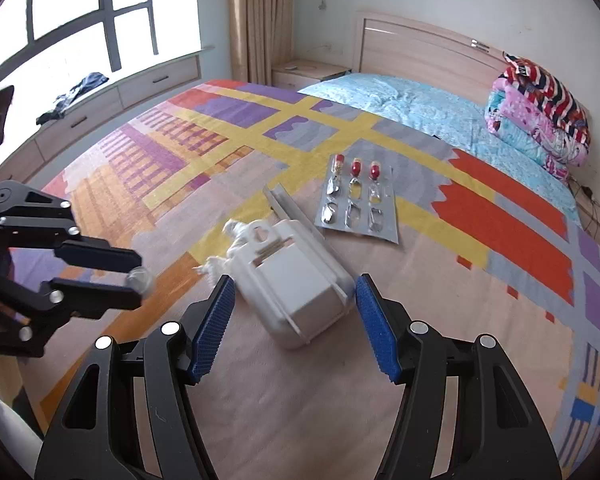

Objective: Collect trash
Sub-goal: 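Grasp the clear round cap with the left tool while the right tool grasps the white plastic holder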

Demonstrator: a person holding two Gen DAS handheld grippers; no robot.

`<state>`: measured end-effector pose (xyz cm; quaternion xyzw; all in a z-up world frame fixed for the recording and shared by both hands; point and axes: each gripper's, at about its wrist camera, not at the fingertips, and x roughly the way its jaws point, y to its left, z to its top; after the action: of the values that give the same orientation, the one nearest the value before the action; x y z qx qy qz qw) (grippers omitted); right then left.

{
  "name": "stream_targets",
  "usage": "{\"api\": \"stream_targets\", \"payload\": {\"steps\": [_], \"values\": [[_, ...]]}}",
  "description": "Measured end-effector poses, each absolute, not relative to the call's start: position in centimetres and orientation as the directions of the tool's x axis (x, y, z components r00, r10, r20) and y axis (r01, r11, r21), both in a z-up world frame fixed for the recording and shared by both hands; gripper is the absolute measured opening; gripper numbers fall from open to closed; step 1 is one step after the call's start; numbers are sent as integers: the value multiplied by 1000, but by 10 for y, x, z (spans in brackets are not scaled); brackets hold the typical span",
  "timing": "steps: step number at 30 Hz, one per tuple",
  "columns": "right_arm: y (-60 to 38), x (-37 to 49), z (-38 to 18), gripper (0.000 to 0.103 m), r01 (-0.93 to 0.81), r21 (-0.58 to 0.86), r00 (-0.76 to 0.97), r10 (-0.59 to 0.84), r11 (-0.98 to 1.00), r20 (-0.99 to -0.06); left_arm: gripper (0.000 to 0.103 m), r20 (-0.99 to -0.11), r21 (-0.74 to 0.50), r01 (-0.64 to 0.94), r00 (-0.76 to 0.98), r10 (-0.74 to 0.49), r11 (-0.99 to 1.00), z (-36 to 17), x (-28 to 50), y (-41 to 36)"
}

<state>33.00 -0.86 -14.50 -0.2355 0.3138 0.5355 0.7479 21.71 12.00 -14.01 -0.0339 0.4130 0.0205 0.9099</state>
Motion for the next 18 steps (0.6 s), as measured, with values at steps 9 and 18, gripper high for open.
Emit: {"api": "stream_targets", "payload": {"steps": [9, 18], "values": [[-17, 331, -143, 49, -944, 22, 218, 673, 329, -707, 20, -747, -36, -66, 665, 17, 997, -136, 211, 118], [-22, 312, -140, 36, -952, -5, 217, 663, 305, -716, 20, -737, -42, -68, 676, 15, 997, -130, 199, 114]]}}
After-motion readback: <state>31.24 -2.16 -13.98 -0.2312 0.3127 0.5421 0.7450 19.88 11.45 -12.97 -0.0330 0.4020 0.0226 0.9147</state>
